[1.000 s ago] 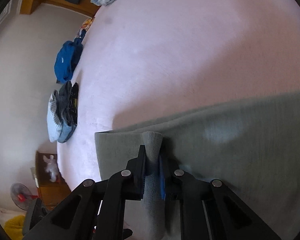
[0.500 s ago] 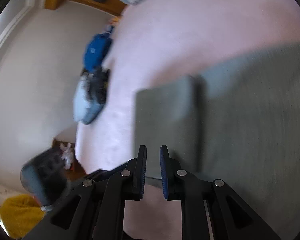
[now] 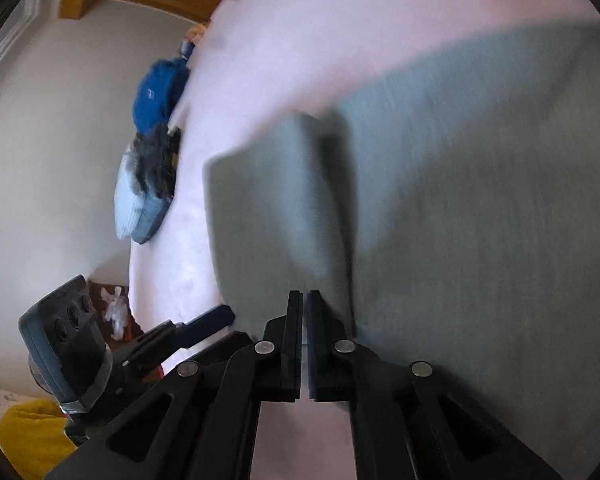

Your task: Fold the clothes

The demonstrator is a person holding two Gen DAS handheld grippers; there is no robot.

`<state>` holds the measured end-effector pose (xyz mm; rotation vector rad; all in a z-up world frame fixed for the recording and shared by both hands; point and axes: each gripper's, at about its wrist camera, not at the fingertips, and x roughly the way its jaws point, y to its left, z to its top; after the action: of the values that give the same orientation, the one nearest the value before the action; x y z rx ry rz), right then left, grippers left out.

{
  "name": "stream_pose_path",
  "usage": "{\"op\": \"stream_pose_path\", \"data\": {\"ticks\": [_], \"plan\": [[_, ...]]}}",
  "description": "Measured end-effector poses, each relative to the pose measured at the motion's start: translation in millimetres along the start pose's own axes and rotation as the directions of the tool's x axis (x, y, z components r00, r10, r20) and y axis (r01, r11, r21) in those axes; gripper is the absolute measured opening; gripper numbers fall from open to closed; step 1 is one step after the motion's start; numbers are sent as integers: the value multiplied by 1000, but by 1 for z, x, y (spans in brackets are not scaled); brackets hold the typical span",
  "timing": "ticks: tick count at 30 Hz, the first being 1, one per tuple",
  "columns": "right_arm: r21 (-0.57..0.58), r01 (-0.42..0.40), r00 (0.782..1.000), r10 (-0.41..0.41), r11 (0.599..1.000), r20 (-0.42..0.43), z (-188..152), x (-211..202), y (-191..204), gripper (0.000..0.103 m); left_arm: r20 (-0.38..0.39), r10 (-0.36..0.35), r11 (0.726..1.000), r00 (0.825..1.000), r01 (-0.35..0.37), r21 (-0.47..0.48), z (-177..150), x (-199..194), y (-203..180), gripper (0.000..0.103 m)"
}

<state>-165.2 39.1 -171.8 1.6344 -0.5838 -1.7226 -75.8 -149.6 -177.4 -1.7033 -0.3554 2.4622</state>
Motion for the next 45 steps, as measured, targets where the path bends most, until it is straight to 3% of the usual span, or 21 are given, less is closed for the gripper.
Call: {"op": "stream_pose_path", "data": {"ticks": [2,6,9,11,19,27,37,45], "plan": [[3,-2,1000,2,1000,-1,-1,-5,1,5,6,15,1000,1000,-15,16,-1,-3,-7,39],[-45,-78,996,79,996,27,-6,-19,16,8,30,0,1000,1000,0,6,0,-9,-6,39],[-19,30,999,-31,999,-26,-4,0,8,5,5,13,1000,1000,-13,7,-1,0,-5,39],[42,-12,1000,13,999,-19,-5,0,2,5,-10,26,1000,1000,-26,15,-1,7,-7,39],[0,-63,998,63,998,27,-41,-35,20,9,-8,-25,999,1000,25,-36,-24,-22,-5,39],[-39,-30,999,31,999,23,-86,-66,16,9,-23,-17,998,1000,16,-53,-74,-50,1,39],[-77,11,999,-8,997,38,-120,-71,22,9,3,-46,998,999,46,-45,-85,-40,-23,39],[-163,55,998,-54,985,13,-119,-59,40,9,5,-99,994,995,99,-37,-96,-58,3,39]]}}
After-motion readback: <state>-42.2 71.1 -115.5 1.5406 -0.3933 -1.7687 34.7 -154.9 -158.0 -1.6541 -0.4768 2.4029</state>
